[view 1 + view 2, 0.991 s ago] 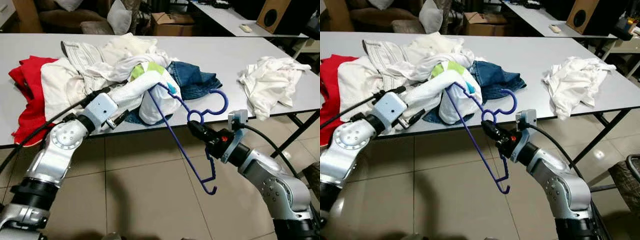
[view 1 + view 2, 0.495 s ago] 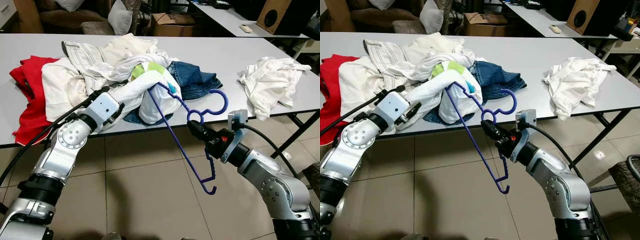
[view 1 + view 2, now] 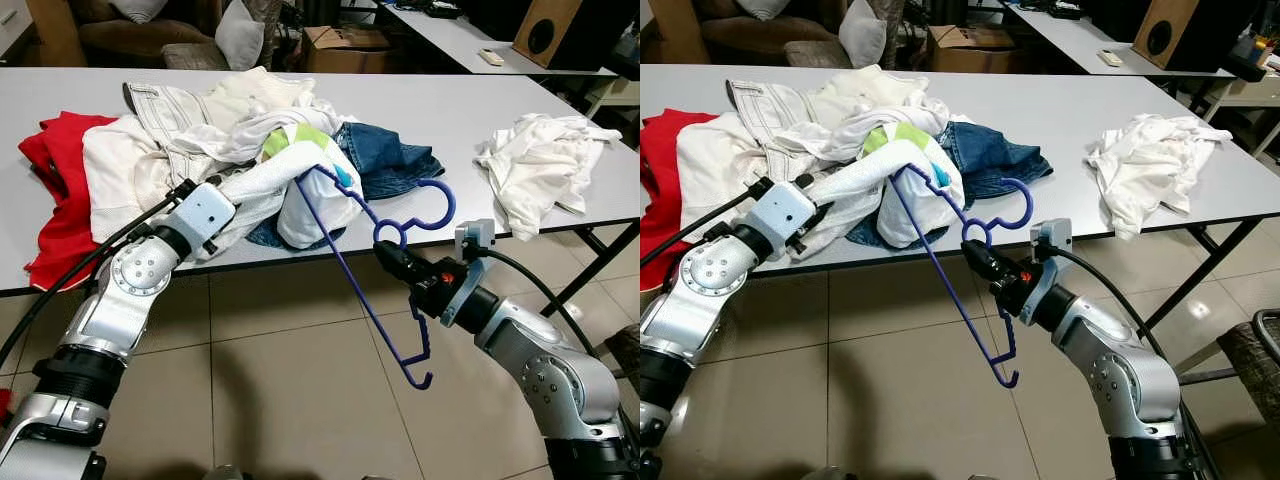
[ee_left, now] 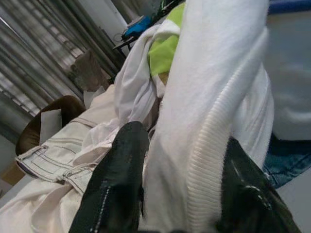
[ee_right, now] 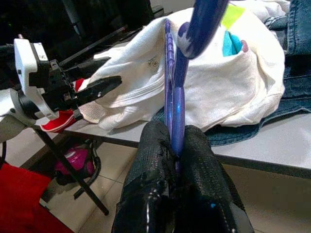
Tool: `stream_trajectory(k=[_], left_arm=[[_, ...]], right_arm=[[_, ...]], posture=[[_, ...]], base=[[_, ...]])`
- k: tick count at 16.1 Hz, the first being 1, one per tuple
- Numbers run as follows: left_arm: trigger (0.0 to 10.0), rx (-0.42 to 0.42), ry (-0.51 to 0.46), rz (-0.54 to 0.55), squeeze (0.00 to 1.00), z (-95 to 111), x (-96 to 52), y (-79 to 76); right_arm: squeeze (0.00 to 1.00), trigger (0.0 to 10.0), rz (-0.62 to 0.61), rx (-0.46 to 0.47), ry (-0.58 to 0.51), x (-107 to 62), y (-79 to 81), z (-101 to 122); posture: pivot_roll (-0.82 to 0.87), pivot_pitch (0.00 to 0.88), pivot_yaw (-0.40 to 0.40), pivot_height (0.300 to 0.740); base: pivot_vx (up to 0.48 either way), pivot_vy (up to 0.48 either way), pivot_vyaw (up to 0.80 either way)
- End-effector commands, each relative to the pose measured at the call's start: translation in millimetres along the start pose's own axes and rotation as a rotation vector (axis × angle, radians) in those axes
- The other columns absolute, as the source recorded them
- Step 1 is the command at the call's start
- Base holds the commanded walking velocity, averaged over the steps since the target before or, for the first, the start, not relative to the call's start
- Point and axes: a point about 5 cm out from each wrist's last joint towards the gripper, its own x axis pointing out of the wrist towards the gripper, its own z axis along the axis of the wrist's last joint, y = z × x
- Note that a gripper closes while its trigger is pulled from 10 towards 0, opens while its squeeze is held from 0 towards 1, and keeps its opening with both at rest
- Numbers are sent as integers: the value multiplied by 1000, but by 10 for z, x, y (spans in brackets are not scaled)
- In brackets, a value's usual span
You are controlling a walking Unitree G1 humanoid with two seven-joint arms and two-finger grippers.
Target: Hang hanger
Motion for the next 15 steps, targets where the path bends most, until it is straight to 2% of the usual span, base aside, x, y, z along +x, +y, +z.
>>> stream_trajectory(k=[1,6,12,14,15], left_arm=[[0,10,8,-4,0,-7,4,31],[0,-1,-3,-10,0,2,13,24],[0,-66,-51,-35,0,97,62,-7],[0,-112,-75,-56,0,139,70,-47],[0,-206,-124,-48,0,238,99,-53]], right_arm=[[0,10000,-1,-23,-20,-11,4,48],[0,10000,3,-25,-16,-10,12,33],[0,10000,5,-26,-17,-8,16,31],[0,10000,0,-22,-18,-11,8,10],[0,10000,-3,-21,-18,-11,6,1]], posture=[[-135,0,-73,740],[-135,0,-70,740],[-135,0,-68,740],[-131,0,-68,740],[-128,0,-68,740]], base=[[0,0,0],[0,0,0],[0,0,0],[0,0,0],[0,0,0]])
